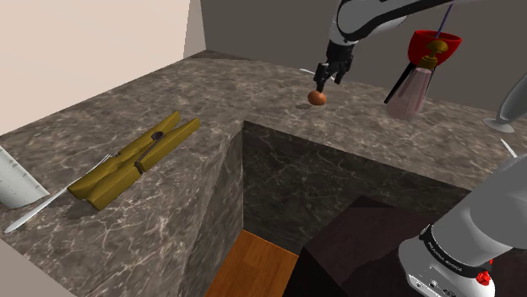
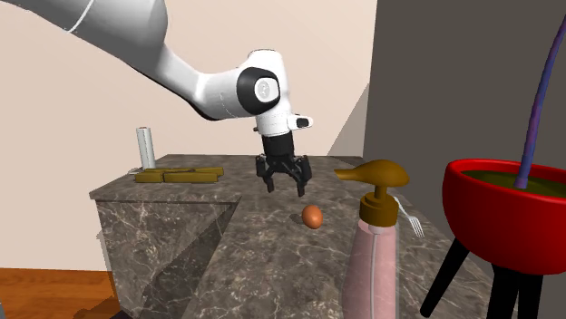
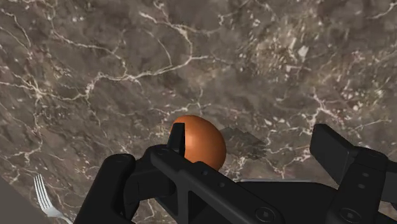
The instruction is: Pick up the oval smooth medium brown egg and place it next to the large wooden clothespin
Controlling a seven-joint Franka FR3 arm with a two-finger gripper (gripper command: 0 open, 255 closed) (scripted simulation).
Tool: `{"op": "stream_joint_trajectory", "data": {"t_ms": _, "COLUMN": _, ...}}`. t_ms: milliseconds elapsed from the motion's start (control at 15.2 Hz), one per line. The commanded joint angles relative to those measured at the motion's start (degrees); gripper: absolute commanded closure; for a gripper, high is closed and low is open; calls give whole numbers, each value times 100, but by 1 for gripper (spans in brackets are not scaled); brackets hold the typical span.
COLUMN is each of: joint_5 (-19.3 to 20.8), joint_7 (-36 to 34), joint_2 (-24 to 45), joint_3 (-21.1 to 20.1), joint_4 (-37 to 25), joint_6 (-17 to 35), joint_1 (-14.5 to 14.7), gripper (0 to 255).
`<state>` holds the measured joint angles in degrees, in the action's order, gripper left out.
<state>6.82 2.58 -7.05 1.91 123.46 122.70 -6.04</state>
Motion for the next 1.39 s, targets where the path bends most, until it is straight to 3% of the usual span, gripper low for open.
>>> {"op": "stream_joint_trajectory", "data": {"t_ms": 0, "joint_5": 54, "joint_7": 51, "joint_2": 385, "joint_3": 49, "joint_4": -185, "joint_6": 236, "joint_1": -46, "gripper": 0}}
{"op": "stream_joint_trajectory", "data": {"t_ms": 330, "joint_5": 141, "joint_7": 158, "joint_2": 1419, "joint_3": 138, "joint_4": -934, "joint_6": 601, "joint_1": -142, "gripper": 0}}
{"op": "stream_joint_trajectory", "data": {"t_ms": 858, "joint_5": 164, "joint_7": 151, "joint_2": 1811, "joint_3": 169, "joint_4": -824, "joint_6": 1111, "joint_1": -183, "gripper": 0}}
{"op": "stream_joint_trajectory", "data": {"t_ms": 1320, "joint_5": 164, "joint_7": 151, "joint_2": 1811, "joint_3": 169, "joint_4": -824, "joint_6": 1111, "joint_1": -183, "gripper": 0}}
